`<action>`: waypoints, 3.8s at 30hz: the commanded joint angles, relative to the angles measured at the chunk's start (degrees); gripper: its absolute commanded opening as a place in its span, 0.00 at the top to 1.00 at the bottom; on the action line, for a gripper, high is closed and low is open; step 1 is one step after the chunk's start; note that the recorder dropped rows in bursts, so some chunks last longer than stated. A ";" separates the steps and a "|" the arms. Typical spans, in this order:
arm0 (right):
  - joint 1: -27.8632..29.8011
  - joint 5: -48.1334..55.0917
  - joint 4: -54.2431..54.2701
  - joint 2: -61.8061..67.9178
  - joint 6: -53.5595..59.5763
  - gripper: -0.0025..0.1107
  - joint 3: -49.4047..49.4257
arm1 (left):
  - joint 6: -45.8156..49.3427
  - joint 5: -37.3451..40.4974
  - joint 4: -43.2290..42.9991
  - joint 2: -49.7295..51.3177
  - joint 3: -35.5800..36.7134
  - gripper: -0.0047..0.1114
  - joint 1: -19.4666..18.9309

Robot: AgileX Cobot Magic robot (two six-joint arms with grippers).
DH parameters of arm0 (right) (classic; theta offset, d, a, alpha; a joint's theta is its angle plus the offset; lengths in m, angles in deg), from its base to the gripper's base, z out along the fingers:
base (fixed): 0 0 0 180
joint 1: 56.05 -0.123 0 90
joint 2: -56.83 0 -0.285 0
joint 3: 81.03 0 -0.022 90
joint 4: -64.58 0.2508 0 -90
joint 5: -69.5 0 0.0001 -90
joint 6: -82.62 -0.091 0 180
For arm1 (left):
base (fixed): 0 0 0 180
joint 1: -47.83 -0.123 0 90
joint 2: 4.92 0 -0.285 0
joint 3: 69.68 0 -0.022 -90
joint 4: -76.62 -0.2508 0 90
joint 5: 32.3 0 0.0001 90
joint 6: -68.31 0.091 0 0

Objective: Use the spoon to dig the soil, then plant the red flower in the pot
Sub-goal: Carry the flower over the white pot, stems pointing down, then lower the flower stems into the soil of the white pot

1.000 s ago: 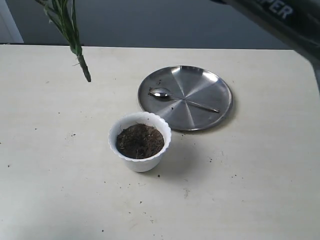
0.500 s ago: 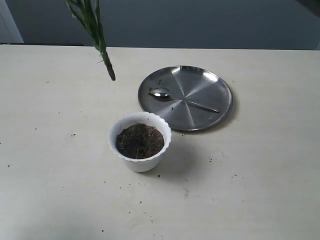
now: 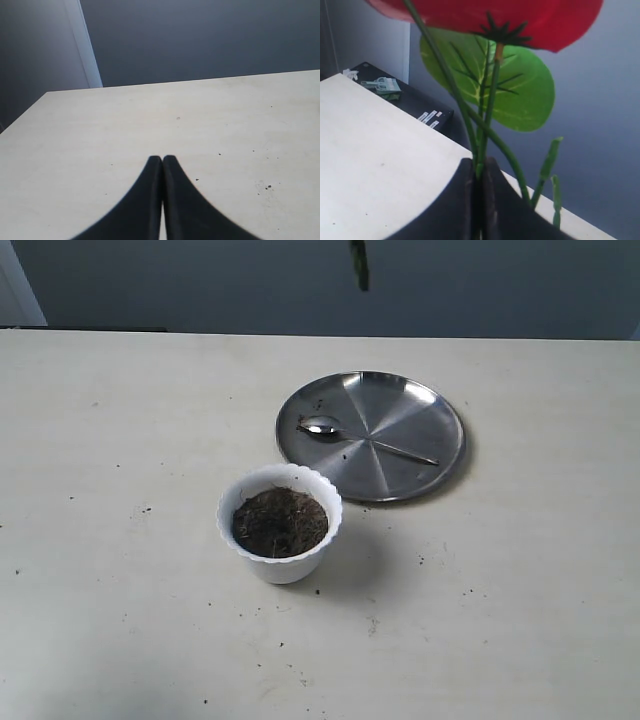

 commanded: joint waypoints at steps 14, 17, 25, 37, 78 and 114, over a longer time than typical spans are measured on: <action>0.06 0.19 -0.26 -19.94 -3.50 0.98 18.04 | -0.22 -0.08 0.44 -0.30 -0.21 0.96 0.41; 0.06 -4.45 0.52 -26.15 -8.12 0.98 29.02 | -0.22 -0.08 0.44 -0.30 -0.21 0.96 0.41; 0.06 -31.55 -1.35 -38.10 -19.93 0.98 61.19 | -0.22 -0.08 0.44 -0.30 -0.21 0.96 0.41; 0.17 -42.05 -62.91 -36.23 -85.57 0.98 87.26 | -0.22 -0.08 0.44 -0.30 -0.21 0.96 0.41; 0.14 -35.84 -59.55 -13.57 -75.37 0.98 75.14 | -0.22 -0.08 0.44 -0.30 -0.21 0.96 0.41; 10.99 -112.50 46.36 -14.32 29.95 0.98 92.02 | -0.22 -0.08 0.44 -0.30 -0.21 0.96 0.41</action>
